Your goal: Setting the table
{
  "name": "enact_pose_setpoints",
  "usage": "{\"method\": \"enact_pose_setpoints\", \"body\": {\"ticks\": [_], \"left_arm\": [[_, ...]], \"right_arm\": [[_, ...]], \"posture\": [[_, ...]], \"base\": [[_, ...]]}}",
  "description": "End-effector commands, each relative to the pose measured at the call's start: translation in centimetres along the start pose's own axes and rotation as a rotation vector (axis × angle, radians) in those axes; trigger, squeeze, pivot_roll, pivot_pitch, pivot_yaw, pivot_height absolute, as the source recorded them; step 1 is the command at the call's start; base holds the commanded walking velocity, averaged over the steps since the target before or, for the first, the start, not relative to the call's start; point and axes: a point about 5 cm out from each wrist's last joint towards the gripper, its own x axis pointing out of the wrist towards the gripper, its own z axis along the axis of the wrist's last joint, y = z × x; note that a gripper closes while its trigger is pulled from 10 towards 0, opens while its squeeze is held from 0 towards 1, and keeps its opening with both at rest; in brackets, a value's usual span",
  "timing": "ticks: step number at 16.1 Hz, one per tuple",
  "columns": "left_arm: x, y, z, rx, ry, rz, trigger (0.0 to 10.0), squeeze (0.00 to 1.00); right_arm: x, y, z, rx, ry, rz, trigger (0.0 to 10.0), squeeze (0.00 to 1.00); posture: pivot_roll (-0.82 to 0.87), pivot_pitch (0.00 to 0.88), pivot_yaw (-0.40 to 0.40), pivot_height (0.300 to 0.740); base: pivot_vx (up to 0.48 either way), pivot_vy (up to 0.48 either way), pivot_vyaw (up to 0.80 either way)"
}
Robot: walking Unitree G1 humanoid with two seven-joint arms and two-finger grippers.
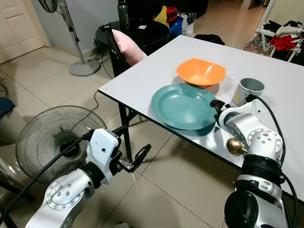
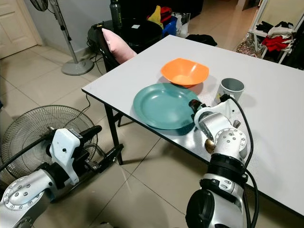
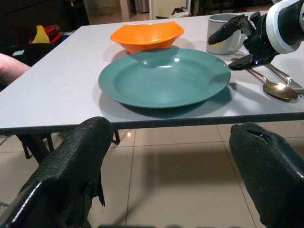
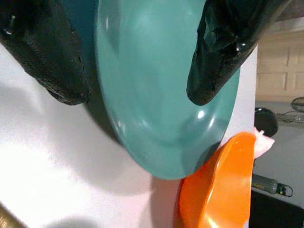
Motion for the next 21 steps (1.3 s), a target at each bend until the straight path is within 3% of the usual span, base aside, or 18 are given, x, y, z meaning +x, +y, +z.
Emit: {"method": "enact_pose_setpoints", "body": {"ticks": [1, 6, 8, 11, 12, 14, 16, 18, 21], "left_arm": [[0.0, -0.1, -0.3, 0.004, 0.019, 0.001, 10.0, 0.0], [0.0, 0.0, -0.3, 0.015, 0.016, 0.02, 10.0, 0.0], [0.2, 0.5, 0.0, 0.03, -0.009, 0.083, 10.0, 0.0], [0.5, 1.7, 0.4, 0.055, -0.041, 0.238, 10.0, 0.0], [0.5, 2.2, 0.3, 0.057, -0.036, 0.3, 10.0, 0.0], [0.5, 3.1, 0.3, 0.053, -0.042, 0.431, 10.0, 0.0], [0.6, 3.2, 0.3, 0.055, -0.045, 0.452, 10.0, 0.0], [0.6, 3.2, 0.1, 0.076, -0.038, 0.495, 10.0, 0.0], [0.2, 3.1, -0.1, 0.035, -0.054, 0.551, 10.0, 0.0]], "right_arm": [[0.1, -0.1, 0.2, -0.016, -0.02, -0.015, 10.0, 0.0], [-0.8, -0.3, 2.5, -0.081, -0.189, -0.011, 10.0, 0.0], [-1.9, 0.5, 3.4, -0.178, -0.287, 0.061, 10.0, 0.0], [-4.6, 1.9, 2.9, -0.567, -0.41, 0.262, 10.0, 0.0], [-5.3, 2.2, 1.9, -0.665, -0.397, 0.352, 10.0, 0.0], [-6.8, 2.4, -0.8, -0.767, -0.295, 0.528, 10.0, 0.0], [-7.1, 2.1, -1.5, -0.794, -0.272, 0.545, 10.0, 0.0], [-7.7, 1.2, -4.0, -0.906, -0.204, 0.574, 10.0, 0.0], [-8.2, 1.0, -5.2, -1.005, -0.203, 0.615, 10.0, 0.0]], "posture": [[-0.05, 0.0, 0.051, 0.74], [-0.05, 0.0, 0.053, 0.74], [-0.05, 0.0, 0.056, 0.74], [-0.05, 0.0, 0.064, 0.74], [-0.06, 0.0, 0.072, 0.74], [-0.06, 0.0, 0.074, 0.74], [-0.06, 0.0, 0.075, 0.74], [-0.06, 0.0, 0.076, 0.74], [-0.06, 0.0, 0.071, 0.74]], "base": [[0.0, 0.0, 0.0], [0.0, 0.0, 0.0], [0.0, 0.0, 0.0], [0.0, 0.0, 0.0], [0.0, 0.0, 0.0], [0.0, 0.0, 0.0], [0.0, 0.0, 0.0], [0.0, 0.0, 0.0], [0.0, 0.0, 0.0]]}}
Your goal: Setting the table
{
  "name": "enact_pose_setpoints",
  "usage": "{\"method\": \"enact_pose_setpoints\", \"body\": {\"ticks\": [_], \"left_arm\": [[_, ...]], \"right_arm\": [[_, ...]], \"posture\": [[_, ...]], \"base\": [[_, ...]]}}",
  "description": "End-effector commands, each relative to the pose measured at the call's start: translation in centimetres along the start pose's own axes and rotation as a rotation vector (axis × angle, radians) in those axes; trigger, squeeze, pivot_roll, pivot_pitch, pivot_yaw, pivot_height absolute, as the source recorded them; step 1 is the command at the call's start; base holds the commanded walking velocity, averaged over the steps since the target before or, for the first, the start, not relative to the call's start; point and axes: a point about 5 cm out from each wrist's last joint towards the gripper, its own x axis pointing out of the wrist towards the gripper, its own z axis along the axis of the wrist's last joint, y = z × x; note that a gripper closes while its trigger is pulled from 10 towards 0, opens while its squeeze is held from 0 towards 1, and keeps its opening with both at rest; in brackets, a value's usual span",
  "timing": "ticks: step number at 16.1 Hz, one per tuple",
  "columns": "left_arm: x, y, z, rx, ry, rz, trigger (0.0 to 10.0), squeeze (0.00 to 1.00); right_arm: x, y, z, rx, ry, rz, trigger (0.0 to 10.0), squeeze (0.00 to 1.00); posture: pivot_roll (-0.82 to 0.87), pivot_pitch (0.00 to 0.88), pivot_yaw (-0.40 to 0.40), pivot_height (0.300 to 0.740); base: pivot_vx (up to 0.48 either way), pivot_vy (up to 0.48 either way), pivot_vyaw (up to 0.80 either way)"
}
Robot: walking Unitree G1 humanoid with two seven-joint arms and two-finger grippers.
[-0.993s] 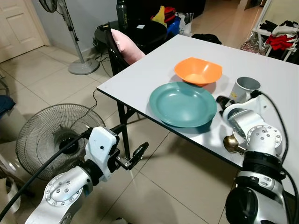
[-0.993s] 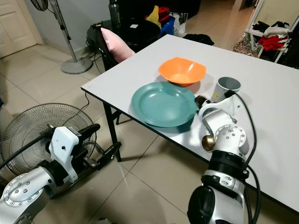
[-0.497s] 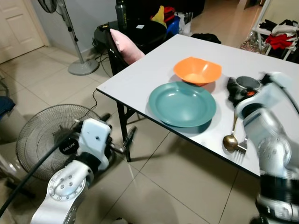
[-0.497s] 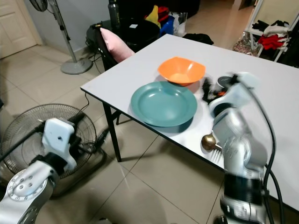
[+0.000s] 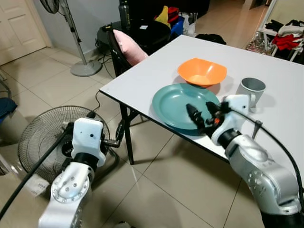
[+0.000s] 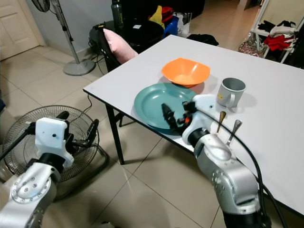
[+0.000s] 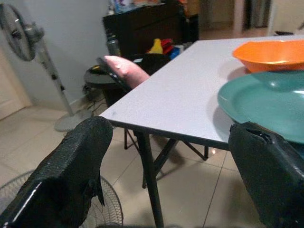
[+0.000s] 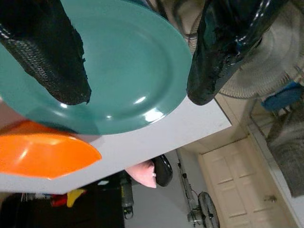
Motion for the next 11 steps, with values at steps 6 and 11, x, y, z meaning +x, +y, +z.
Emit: {"method": "enact_pose_setpoints", "body": {"ticks": [6, 11], "left_arm": [[-1.5, 0.0, -1.3, 0.023, 0.045, 0.062, 10.0, 0.0], [-1.3, -0.3, -1.2, 0.017, 0.028, 0.063, 10.0, 0.0]], "right_arm": [[-1.9, -0.8, -2.3, -0.087, 0.042, -0.085, 10.0, 0.0], [-2.2, -1.2, -2.9, -0.102, 0.0, -0.152, 10.0, 0.0]], "posture": [[-0.06, 0.0, 0.063, 0.74], [-0.05, 0.0, 0.061, 0.74]], "base": [[0.0, 0.0, 0.0], [0.0, 0.0, 0.0]]}}
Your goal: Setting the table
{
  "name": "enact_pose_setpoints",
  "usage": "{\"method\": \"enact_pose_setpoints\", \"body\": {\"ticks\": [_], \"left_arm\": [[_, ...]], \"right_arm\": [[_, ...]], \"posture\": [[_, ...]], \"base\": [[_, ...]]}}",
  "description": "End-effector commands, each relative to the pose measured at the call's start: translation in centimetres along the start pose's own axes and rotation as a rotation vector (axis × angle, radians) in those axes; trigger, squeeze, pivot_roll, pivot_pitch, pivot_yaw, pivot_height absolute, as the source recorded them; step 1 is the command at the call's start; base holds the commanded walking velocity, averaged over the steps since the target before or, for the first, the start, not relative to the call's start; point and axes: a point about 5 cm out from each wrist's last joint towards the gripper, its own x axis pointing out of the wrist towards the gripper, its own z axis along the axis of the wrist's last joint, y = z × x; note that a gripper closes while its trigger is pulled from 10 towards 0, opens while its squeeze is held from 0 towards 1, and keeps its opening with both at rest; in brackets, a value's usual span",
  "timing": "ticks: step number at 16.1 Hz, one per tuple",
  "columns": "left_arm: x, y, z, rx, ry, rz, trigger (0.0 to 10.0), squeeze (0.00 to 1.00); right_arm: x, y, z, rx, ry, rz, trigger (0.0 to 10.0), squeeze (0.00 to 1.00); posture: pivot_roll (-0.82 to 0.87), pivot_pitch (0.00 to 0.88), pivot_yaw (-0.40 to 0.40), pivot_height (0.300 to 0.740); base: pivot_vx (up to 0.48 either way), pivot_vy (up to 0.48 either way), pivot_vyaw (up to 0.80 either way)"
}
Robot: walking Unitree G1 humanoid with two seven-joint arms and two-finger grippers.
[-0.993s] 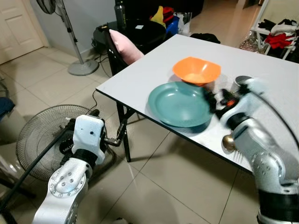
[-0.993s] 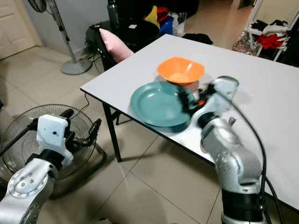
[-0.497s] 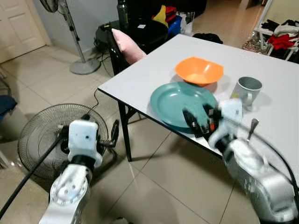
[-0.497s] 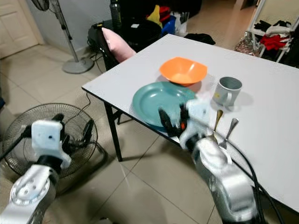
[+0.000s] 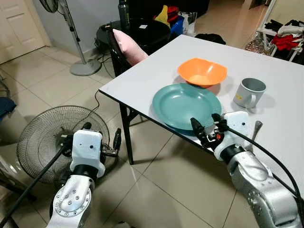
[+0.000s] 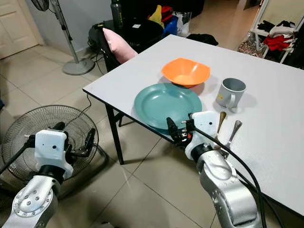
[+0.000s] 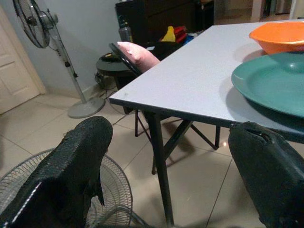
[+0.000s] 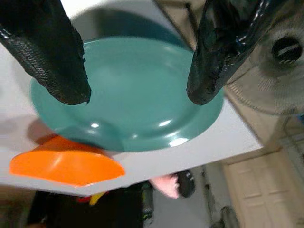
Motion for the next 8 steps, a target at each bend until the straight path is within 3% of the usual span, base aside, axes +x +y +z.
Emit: {"method": "enact_pose_setpoints", "body": {"ticks": [1, 8], "left_arm": [[0.0, 0.3, 0.0, -0.003, -0.006, 0.02, 10.0, 0.0], [0.4, 0.9, -0.3, 0.065, -0.012, 0.017, 10.0, 0.0]], "right_arm": [[-0.3, -0.6, -0.3, -0.012, -0.012, -0.053, 10.0, 0.0], [-0.9, -0.6, -1.5, 0.007, 0.043, -0.099, 10.0, 0.0]], "posture": [[-0.05, 0.0, 0.061, 0.74], [-0.06, 0.0, 0.068, 0.74]], "base": [[0.0, 0.0, 0.0], [0.0, 0.0, 0.0]]}}
